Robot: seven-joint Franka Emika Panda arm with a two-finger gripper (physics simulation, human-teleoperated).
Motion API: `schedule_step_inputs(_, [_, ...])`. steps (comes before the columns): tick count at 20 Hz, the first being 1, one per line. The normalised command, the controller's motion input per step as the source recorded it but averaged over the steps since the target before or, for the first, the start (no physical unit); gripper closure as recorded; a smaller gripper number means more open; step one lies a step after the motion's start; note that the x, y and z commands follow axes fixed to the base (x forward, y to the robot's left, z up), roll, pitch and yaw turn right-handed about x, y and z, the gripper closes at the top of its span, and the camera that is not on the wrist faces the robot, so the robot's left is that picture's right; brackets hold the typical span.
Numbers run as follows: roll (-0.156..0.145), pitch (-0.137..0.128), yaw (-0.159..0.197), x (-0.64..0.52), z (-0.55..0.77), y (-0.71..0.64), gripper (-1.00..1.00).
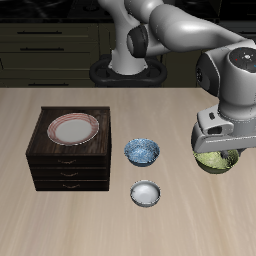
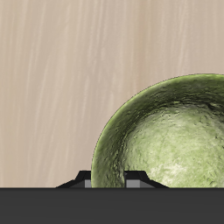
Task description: Stack the green bowl on the blue bowl
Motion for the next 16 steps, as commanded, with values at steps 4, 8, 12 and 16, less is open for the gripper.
schedule_step_inputs(4, [-0.001, -0.042, -0.004, -0.12, 0.33, -0.1, 1.0])
schedule_step_inputs(8, [-0.009, -0.029, 0.015, -0.07, 0.16, -0.11, 1.0])
schedule_step_inputs(12, [0.001, -0.029, 0.0, -0.21, 0.16, -0.18, 1.0])
schedule_step_inputs(16, [-0.013, -0.032, 0.007, -0.28, 0.21, -0.28, 1.0])
